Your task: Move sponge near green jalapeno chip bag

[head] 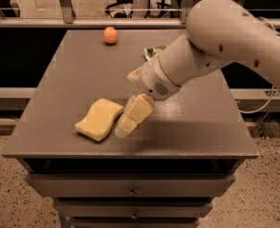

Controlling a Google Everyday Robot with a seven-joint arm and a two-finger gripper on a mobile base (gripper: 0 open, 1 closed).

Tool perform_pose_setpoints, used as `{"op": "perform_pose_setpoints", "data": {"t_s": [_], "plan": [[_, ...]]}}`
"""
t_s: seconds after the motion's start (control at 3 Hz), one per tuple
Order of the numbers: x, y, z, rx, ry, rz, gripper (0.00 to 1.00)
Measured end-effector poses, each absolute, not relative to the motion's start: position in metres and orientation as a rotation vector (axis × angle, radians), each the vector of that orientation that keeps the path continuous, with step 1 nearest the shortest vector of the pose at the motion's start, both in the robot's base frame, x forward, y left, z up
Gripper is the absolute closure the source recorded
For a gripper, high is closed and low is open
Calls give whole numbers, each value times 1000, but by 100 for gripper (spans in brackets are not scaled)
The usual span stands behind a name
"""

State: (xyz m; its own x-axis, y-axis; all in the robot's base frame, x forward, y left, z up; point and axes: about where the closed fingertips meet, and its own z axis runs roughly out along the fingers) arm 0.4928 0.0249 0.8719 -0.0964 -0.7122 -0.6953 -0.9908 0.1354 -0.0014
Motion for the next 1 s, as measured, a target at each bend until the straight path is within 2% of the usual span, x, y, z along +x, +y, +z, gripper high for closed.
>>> {"op": "perform_pose_setpoints", "data": {"t_s": [0.33,1.0], "plan": [[499,57,853,-1598,1844,755,2],[506,62,831,-1554,1870,811,47]]}}
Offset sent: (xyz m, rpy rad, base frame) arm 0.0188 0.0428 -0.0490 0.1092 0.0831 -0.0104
